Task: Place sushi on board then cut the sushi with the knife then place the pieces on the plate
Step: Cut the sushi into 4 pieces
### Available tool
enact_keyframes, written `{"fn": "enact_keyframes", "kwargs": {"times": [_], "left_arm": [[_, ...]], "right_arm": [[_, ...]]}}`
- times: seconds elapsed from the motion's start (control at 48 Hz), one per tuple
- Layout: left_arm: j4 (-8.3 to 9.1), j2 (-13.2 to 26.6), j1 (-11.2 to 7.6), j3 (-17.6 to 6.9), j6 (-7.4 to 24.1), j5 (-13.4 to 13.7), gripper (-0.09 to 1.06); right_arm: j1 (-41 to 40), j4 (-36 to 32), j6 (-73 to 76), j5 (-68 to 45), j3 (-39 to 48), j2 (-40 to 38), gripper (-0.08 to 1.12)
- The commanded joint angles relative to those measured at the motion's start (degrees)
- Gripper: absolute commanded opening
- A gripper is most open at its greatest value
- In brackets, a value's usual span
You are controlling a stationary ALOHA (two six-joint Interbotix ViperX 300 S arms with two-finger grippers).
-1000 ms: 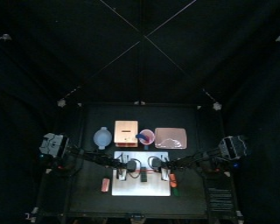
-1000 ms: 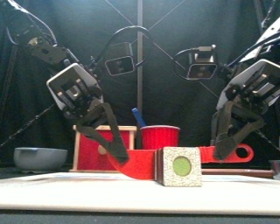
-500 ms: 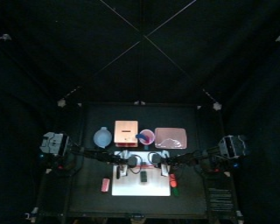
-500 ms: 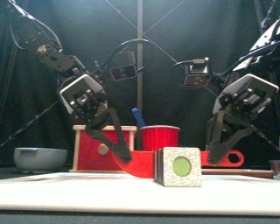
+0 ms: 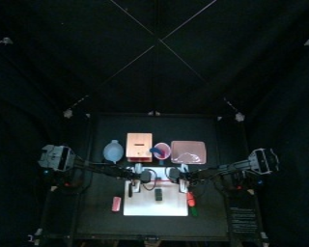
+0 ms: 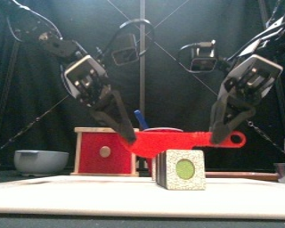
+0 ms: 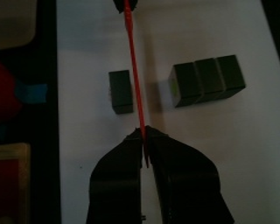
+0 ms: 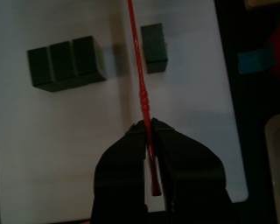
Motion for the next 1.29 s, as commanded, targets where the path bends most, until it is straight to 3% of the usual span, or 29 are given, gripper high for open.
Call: {"fn": "enact_keyframes", "kwargs": {"times": [0.021,0.229,0.417,0.708,1.292], "left_arm": [[0.26,-2.4,-3.08,-0.9,0.0,-0.1,0.44],[-0.44,-0.2,-7.12,-1.6,-0.1,0.3,0.44],[-1.49,1.2,-8.61,-2.5,-0.2,1.1,0.44],[-2.64,2.4,-8.61,-2.5,-0.1,1.5,0.44],[-2.64,3.3,-8.17,-2.1,-0.1,1.7,0.44]], "right_arm": [[1.8,1.0,0.3,0.4,-0.7,-3.8,0.35],[4.9,3.3,0.3,0.3,-0.8,-3.7,0.35],[5.8,4.8,0.3,0.3,-0.7,-3.3,0.35],[6.1,4.9,0.3,0.2,-0.8,-1.8,0.35],[6.4,6.0,0.3,-0.3,-1.0,2.1,0.35]]}}
